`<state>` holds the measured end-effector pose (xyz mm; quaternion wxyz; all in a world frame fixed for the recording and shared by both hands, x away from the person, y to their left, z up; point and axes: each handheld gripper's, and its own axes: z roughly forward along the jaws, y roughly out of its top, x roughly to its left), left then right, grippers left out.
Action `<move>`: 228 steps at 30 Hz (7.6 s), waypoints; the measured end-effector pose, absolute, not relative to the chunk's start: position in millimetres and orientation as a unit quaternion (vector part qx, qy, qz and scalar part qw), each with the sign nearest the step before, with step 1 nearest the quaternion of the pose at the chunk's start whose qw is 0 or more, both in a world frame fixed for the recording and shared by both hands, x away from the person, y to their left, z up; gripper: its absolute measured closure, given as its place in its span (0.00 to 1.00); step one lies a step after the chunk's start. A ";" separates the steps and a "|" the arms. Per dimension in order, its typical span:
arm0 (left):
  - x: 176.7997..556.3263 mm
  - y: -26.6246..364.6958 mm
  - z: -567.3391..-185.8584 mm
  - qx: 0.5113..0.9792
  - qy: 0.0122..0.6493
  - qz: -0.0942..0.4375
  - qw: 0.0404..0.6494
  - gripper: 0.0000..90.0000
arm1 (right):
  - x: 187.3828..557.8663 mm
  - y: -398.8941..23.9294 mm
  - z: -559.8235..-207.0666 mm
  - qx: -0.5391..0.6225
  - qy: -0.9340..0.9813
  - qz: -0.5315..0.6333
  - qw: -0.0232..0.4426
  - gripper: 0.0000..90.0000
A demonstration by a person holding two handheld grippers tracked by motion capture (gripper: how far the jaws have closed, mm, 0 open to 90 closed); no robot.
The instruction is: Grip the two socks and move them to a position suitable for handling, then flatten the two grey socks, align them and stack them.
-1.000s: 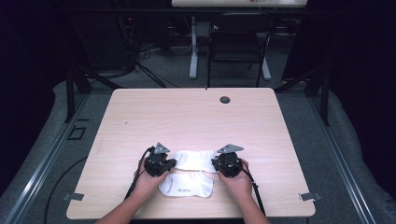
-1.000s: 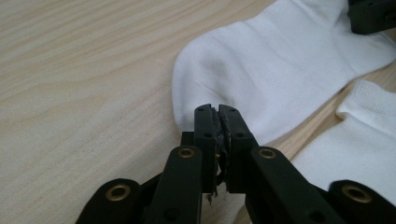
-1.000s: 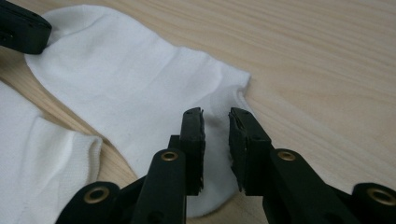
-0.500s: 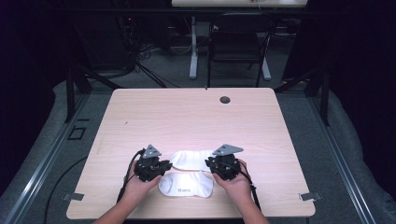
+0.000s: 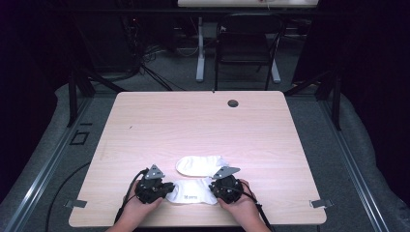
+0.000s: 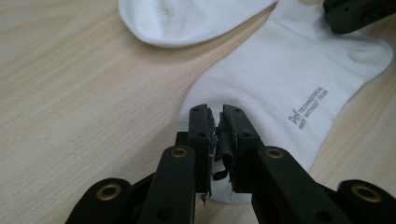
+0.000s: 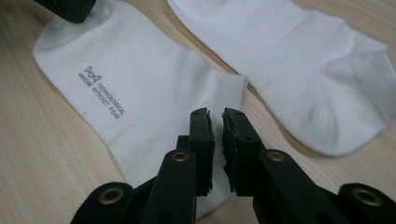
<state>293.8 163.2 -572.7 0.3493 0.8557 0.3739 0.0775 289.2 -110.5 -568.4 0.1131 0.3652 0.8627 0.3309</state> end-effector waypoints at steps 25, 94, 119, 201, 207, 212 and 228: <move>307.2 163.5 -566.9 0.832 0.365 0.109 0.403 0.67 | 297.2 -141.9 -559.1 0.402 0.829 0.372 0.113 0.69; 378.4 143.6 -569.8 0.822 0.408 0.095 0.385 0.98 | 354.3 -160.9 -566.1 0.481 0.775 0.395 0.108 0.96; 363.5 154.5 -543.4 0.814 0.392 0.096 0.418 0.98 | 344.4 -156.6 -534.8 0.453 0.776 0.425 0.110 0.96; 284.0 171.5 -568.1 0.837 0.371 0.076 0.395 0.98 | 278.0 -149.0 -549.5 0.409 0.812 0.406 0.094 0.96; 284.6 170.7 -570.9 0.837 0.374 0.076 0.392 0.97 | 278.4 -148.8 -551.5 0.409 0.815 0.400 0.090 0.96; 286.1 171.9 -572.3 0.837 0.375 0.076 0.391 0.96 | 279.8 -148.7 -554.9 0.411 0.817 0.394 0.090 0.96; 286.1 171.7 -570.5 0.835 0.374 0.079 0.396 0.91 | 283.5 -150.2 -558.0 0.419 0.809 0.402 0.090 0.89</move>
